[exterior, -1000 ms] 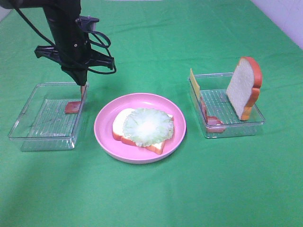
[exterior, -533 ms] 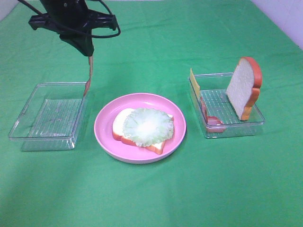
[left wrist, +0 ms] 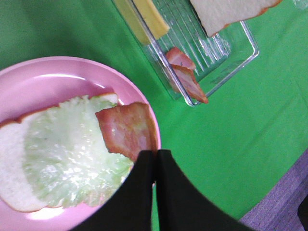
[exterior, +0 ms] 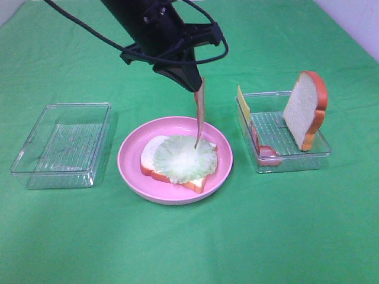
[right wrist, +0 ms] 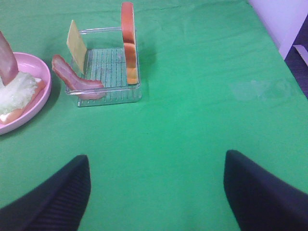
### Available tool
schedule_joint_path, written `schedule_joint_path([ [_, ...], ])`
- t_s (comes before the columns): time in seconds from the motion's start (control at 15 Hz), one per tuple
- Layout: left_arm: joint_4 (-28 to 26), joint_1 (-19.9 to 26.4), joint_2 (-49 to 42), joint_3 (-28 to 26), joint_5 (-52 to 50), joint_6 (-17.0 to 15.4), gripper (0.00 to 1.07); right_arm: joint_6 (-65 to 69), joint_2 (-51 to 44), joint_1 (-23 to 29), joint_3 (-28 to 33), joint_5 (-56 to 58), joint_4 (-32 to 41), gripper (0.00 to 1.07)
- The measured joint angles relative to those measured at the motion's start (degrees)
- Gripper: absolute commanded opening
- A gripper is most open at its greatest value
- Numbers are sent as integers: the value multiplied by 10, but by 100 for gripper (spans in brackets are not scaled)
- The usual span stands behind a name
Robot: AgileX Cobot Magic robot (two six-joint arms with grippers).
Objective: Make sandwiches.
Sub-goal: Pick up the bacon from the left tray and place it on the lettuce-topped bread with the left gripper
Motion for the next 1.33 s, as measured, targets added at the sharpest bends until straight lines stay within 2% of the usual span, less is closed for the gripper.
schedule_joint_path([
  [0.27, 17, -14, 34, 0, -1, 3, 0, 0, 0, 0, 0, 0, 0, 73],
  [0.4, 66, -13, 47, 0, 6, -20, 0, 0, 0, 0, 0, 0, 0, 73],
  [0.47, 109, -13, 58, 0, 17, -46, 0, 0, 0, 0, 0, 0, 0, 73],
  [0.73, 190, -13, 61, 0, 28, -97, 0, 0, 0, 0, 0, 0, 0, 73],
  [1.0, 193, -13, 62, 0, 33, -110, 0, 0, 0, 0, 0, 0, 0, 73],
  [1.07, 190, -13, 65, 0, 40, -112, 3, 0, 0, 0, 0, 0, 0, 73],
  [1.2, 189, -13, 66, 0, 45, -112, 31, 0, 0, 0, 0, 0, 0, 73],
  [1.33, 189, -13, 65, -8, 64, -112, 68, 0, 0, 0, 0, 0, 0, 73],
])
